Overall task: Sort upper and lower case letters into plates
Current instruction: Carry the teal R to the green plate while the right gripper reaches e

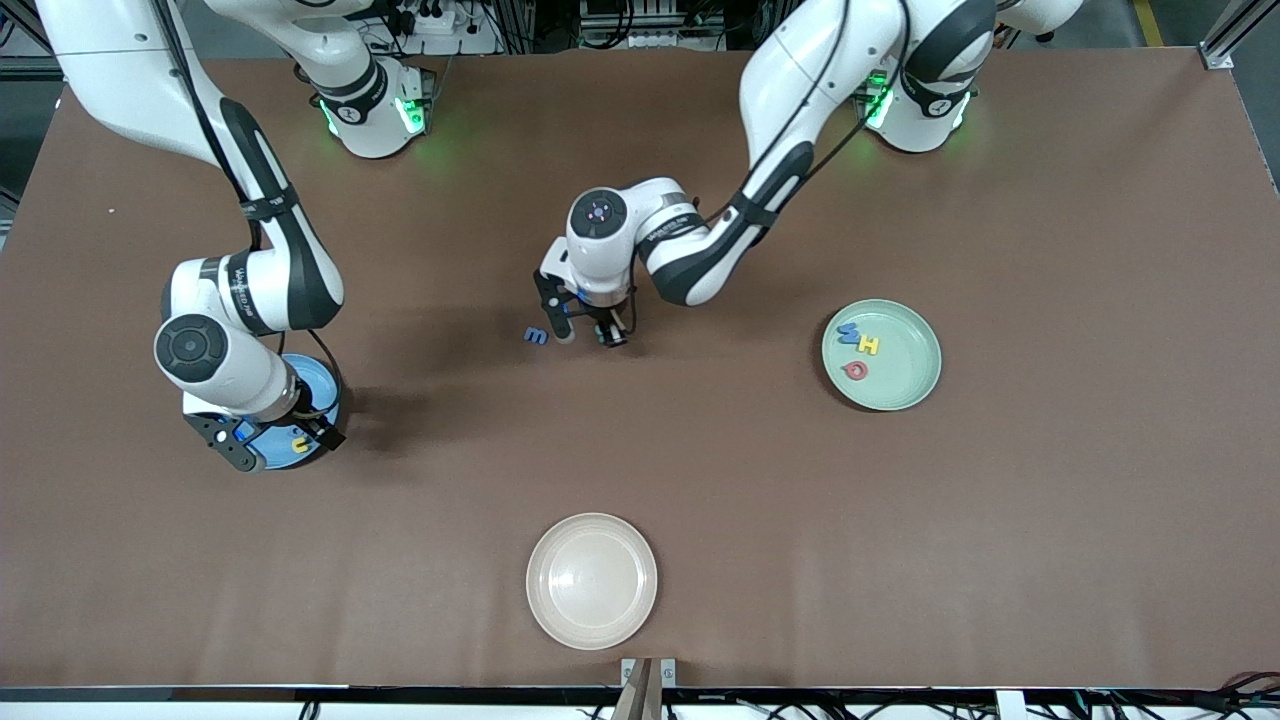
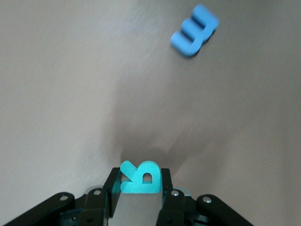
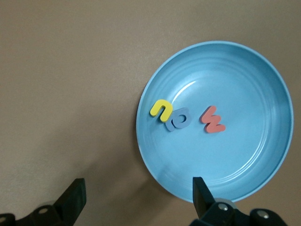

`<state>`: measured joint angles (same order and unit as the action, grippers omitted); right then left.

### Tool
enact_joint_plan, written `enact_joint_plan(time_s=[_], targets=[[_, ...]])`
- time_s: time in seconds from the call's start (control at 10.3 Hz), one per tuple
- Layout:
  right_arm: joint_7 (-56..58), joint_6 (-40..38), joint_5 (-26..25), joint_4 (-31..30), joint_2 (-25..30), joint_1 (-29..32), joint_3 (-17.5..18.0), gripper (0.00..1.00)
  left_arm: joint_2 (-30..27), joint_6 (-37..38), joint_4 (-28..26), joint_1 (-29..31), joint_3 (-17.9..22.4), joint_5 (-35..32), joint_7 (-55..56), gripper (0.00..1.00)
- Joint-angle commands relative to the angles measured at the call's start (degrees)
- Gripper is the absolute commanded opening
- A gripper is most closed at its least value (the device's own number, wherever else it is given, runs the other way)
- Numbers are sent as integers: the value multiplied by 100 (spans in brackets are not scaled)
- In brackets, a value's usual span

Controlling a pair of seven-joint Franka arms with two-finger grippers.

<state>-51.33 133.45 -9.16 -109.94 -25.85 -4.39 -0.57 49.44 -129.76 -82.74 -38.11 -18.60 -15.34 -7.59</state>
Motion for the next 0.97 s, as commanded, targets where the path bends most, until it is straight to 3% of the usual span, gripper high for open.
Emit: enact_joint_plan(time_s=[0.0, 0.29, 0.48, 0.87], targets=[[-17, -100, 195, 78, 28, -52, 13, 100, -399, 957, -137, 871, -503, 171, -827, 15], [-131, -65, 931, 78, 19, -411, 5, 100, -733, 2328, -163, 2417, -1109, 180, -2312, 9], [-420, -82, 1109, 17, 10, -710, 13, 100, -900, 3093, -225, 3149, -1164, 180, -3131, 5], [-1183, -21, 1338, -28, -51, -1352, 13, 100, -1340, 3483, -1356, 4071, -1181, 250, -3135, 3]])
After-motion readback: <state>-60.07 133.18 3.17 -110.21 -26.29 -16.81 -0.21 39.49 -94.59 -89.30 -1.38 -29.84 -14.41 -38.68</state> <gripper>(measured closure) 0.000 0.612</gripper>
